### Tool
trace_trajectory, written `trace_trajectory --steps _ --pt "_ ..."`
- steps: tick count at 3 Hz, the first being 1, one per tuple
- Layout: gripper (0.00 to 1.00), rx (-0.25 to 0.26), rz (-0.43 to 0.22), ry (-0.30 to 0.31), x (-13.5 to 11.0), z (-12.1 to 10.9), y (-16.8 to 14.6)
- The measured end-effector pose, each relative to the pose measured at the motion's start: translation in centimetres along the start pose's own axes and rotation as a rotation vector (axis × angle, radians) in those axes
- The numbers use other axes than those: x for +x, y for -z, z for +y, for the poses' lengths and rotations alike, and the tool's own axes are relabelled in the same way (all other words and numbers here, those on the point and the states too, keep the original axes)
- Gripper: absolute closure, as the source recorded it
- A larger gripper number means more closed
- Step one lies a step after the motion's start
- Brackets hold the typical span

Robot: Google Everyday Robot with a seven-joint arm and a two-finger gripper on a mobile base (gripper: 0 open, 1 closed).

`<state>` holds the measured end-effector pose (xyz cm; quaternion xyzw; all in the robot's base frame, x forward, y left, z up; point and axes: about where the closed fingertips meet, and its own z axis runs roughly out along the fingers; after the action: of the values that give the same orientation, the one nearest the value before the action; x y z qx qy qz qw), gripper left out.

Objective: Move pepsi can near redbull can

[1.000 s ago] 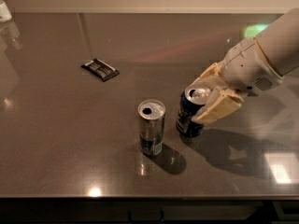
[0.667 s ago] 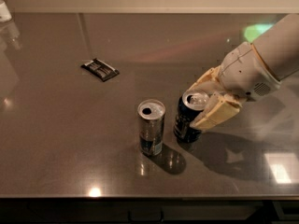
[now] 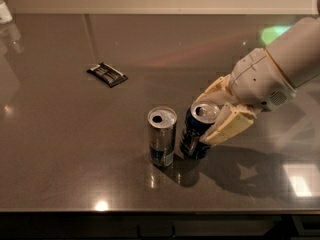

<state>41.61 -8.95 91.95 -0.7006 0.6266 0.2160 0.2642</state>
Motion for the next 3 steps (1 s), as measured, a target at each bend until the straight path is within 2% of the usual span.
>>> trace_trajectory --steps 1,3 --pt "0.59 -0.032 -0.009 0.012 -0.2 0.2 -0.4" --pt "0.13 -0.080 0.015 -0.003 0.4 -0.1 -1.5"
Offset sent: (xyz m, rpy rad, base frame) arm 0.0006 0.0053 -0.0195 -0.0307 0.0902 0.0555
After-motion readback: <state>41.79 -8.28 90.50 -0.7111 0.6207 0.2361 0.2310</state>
